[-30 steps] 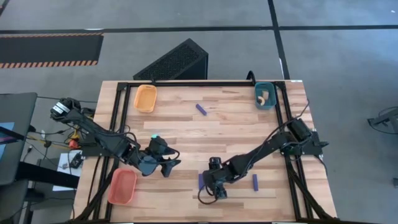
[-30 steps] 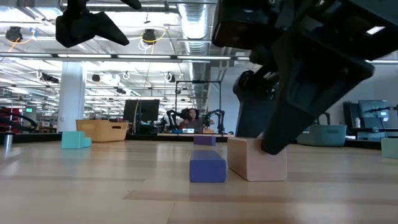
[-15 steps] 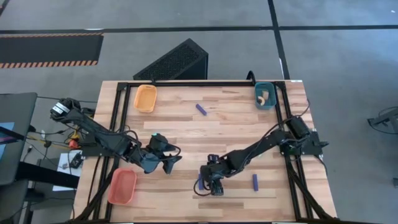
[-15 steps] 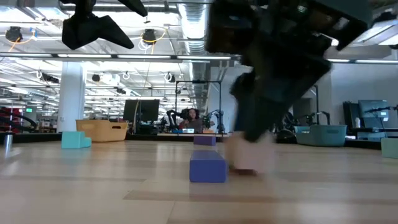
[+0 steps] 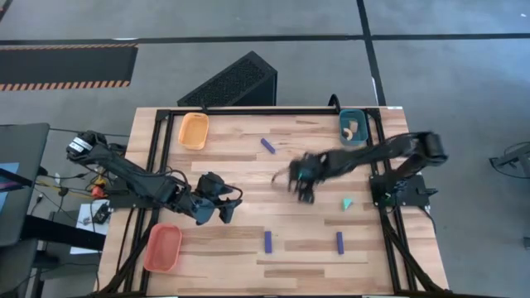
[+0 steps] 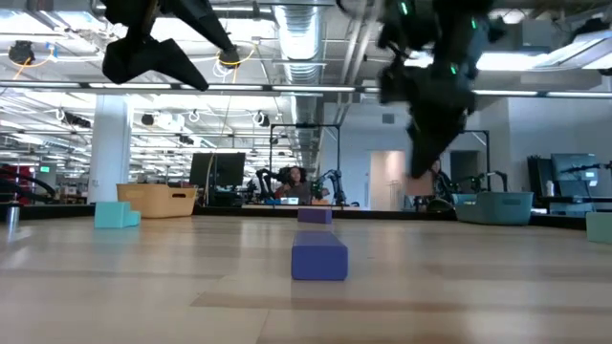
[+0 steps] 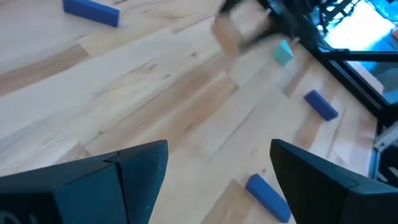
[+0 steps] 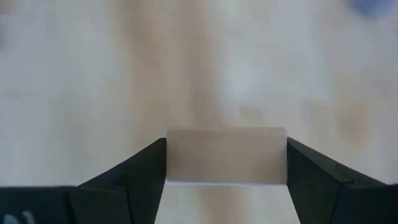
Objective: Sort & place blocks by color
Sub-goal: Put the brown block into the blue bin
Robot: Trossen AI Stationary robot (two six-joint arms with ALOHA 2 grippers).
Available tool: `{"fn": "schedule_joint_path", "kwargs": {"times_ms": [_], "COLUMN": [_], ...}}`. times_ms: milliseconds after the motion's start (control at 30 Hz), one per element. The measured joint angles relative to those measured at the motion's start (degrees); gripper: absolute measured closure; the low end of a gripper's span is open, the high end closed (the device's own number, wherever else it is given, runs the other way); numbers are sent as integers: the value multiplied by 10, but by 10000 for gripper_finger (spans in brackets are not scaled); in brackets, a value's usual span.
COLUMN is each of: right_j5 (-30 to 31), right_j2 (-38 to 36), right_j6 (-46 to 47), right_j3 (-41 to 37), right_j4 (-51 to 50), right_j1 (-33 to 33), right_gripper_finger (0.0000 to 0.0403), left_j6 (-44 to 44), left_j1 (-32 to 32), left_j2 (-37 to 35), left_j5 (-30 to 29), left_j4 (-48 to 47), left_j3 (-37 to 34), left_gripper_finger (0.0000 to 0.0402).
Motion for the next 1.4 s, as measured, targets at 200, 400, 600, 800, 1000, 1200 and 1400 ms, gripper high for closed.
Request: {"fn": "schedule_joint_path", "kwargs": {"times_ms": [200,400,600,800,1000,1200,1400], "right_j5": [36,52,61,73,96,84,43], "right_j2": [-124,-137,-87,-57,-41,-41,-55], "right_j6": [2,12,57,76,90,99,101], "right_j3": [-94,-100,-100,-84,-67,-53,-40], "right_j4": [0,16,33,59,56,32,-7], "right_j1": [-219,-422,-533,-540,-551,-556,-544], "right_gripper_finger": [116,116,116,116,116,84,44], "left_j6": [0,20,51,52,50,97,180], "left_j1": [27,80,150,194,206,220,291], "left_j2": [0,0,0,0,0,0,0], "left_j5": [-4,-4,19,43,43,51,175], "left_j4": [-5,-12,-8,-7,-3,-23,-45], "left_j3": [0,0,0,0,0,0,0], "left_gripper_finger": [131,131,131,131,131,131,131]}}
